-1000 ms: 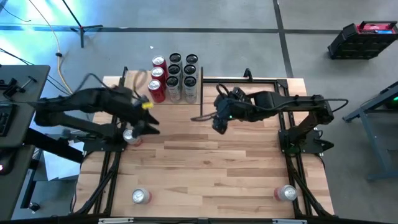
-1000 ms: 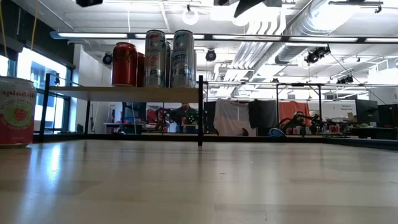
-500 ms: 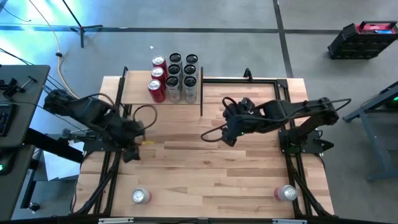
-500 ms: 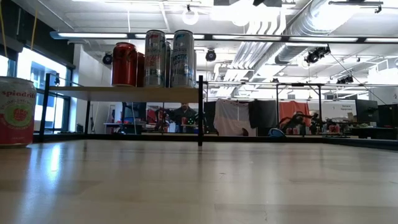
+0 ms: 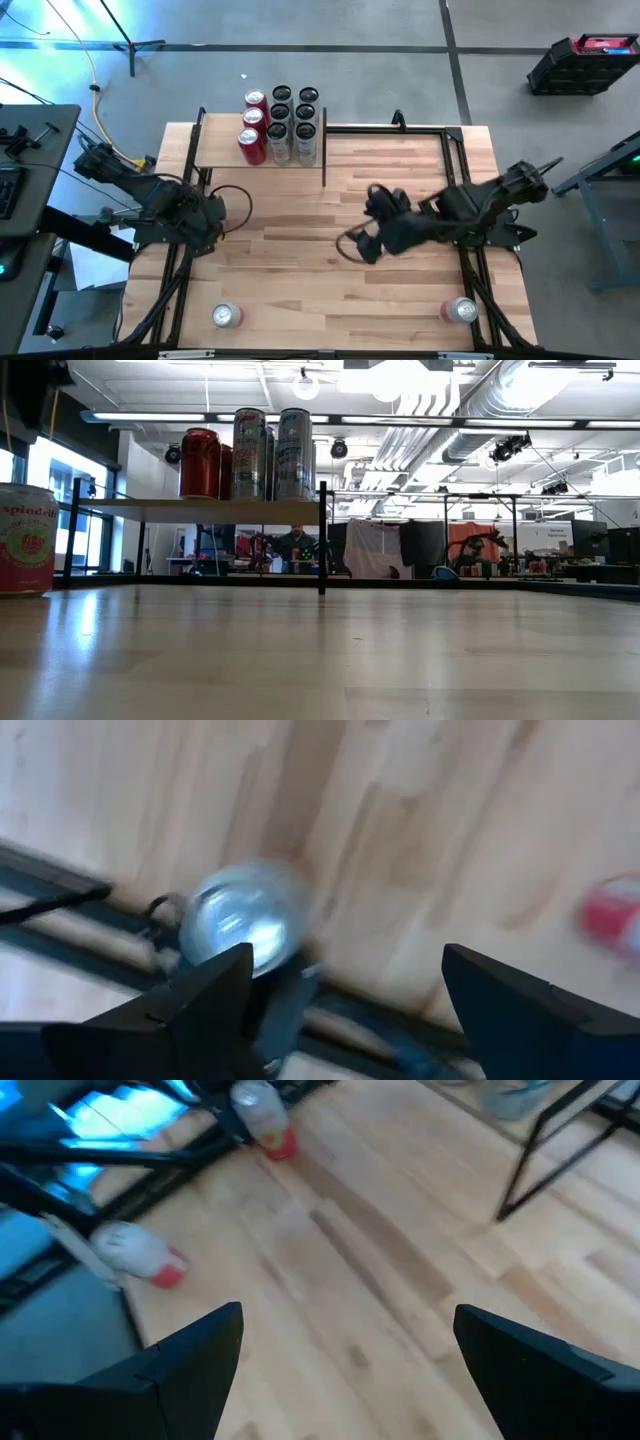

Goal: Place canned beverage on shelf
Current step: Put the top pink soda can on the shelf

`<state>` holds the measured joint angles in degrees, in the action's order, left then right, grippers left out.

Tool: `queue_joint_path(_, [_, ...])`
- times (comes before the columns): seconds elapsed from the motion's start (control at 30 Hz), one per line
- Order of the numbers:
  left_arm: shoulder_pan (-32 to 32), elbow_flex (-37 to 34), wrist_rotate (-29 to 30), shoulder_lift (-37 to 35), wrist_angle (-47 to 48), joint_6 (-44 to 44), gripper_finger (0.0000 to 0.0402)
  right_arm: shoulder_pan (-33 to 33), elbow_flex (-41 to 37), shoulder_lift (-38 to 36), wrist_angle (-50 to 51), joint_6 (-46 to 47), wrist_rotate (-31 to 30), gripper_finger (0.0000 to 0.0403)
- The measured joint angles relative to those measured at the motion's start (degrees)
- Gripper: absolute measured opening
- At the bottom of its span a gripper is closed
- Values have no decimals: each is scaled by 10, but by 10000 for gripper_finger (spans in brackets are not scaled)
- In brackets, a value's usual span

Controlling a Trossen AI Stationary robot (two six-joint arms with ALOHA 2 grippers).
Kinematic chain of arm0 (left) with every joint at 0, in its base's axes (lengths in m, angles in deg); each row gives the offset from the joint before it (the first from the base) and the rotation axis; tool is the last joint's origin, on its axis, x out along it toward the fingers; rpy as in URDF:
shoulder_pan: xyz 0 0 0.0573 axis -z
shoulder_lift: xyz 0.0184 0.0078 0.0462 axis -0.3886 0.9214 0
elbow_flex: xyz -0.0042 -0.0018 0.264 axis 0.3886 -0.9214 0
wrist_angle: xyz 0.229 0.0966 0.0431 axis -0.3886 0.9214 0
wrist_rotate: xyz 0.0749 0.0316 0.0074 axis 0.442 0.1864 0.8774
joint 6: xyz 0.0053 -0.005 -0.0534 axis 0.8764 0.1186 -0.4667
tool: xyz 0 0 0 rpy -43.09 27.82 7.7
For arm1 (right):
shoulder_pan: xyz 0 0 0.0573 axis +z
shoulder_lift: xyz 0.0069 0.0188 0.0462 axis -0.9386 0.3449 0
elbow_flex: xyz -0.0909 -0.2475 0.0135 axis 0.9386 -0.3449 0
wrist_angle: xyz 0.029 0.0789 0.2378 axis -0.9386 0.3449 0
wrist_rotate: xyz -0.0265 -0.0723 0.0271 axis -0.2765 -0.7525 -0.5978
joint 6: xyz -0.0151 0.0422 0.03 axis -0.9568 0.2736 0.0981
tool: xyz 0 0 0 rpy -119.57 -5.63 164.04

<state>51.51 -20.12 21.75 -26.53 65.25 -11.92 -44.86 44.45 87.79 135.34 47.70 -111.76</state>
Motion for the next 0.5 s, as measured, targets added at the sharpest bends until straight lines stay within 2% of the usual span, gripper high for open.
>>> queue_joint_path(0.17, [-39,-40,-5,-37,2,38,337,51,0,1,-12,44,-70,348])
queue_joint_path(0.3, [-74,-40,-5,-73,1,50,342,56,0,1,-11,50,-102,348])
queue_joint_path(0.5, [-136,-65,-21,-94,0,80,342,29,0,1,-17,51,-86,348])
